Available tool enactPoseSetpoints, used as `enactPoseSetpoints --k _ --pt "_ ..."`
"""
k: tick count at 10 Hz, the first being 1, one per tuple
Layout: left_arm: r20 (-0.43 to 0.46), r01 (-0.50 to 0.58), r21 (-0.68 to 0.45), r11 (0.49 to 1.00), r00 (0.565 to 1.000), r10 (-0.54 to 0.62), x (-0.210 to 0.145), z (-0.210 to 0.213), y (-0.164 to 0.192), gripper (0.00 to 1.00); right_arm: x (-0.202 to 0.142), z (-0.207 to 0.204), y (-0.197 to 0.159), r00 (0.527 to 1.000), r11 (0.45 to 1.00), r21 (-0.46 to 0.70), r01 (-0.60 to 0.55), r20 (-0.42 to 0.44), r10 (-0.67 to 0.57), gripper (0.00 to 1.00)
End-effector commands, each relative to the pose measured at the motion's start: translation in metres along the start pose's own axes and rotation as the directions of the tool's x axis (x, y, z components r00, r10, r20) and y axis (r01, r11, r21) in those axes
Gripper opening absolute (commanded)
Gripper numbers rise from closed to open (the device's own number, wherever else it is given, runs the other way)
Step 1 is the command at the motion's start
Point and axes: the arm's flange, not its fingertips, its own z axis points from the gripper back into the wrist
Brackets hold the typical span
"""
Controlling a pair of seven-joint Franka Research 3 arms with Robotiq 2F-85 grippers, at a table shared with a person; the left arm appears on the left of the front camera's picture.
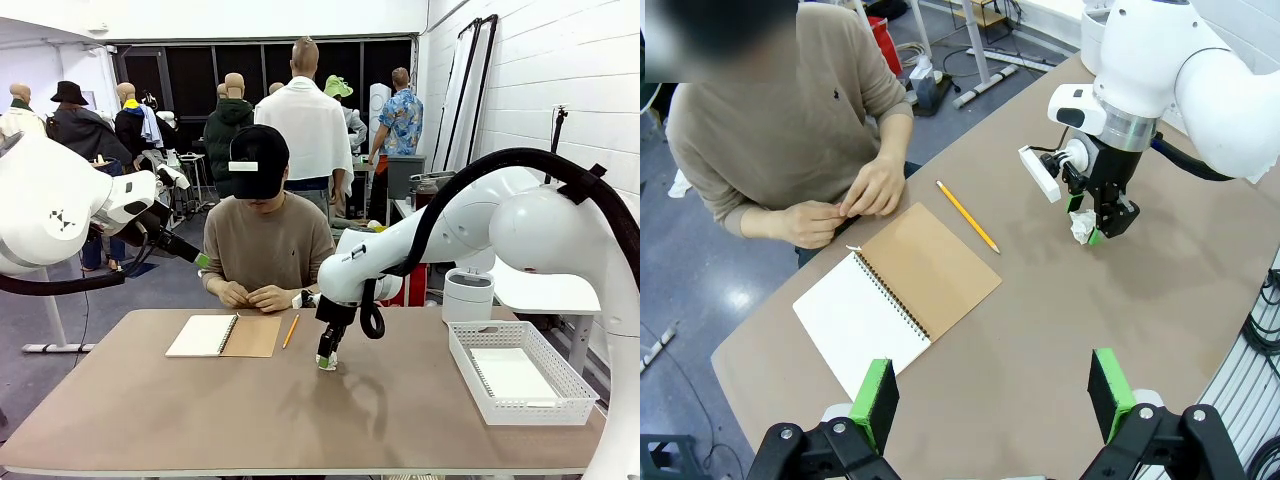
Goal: Sort the paper based on its condition.
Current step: If a person hands you a paper, place it in the Organizing basket , and if it's crumpled, put it in the Trash can.
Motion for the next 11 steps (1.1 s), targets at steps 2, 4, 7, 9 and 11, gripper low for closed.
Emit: enactPoseSetpoints --k 2,4,7,9,11 --pt "0.0 0.004 -0.012 1.0 1.0 -0.004 -0.001 0.0 0.0 1.0 0.005 0.0 -0.003 1.0 1.0 -0.009 -0.002 -0.008 0.002 0.29" --pt "0.0 0.004 -0.012 1.0 1.0 -0.004 -0.001 0.0 0.0 1.0 0.003 0.002 -0.003 1.0 1.0 -0.008 0.022 -0.01 -0.022 0.29" --pt "0.0 0.004 -0.012 1.0 1.0 -0.004 -0.001 0.0 0.0 1.0 -0.009 0.033 0.002 0.996 0.997 -0.001 0.083 -0.026 -0.083 0.29" --pt "0.0 0.004 -0.012 1.0 1.0 -0.004 -0.001 0.0 0.0 1.0 -0.035 0.096 -0.01 0.986 0.981 -0.094 0.168 0.014 -0.168 0.29" --pt "0.0 0.004 -0.012 1.0 1.0 -0.004 -0.001 0.0 0.0 1.0 -0.067 0.148 -0.034 0.952 0.936 -0.176 0.306 0.065 -0.3 0.29"
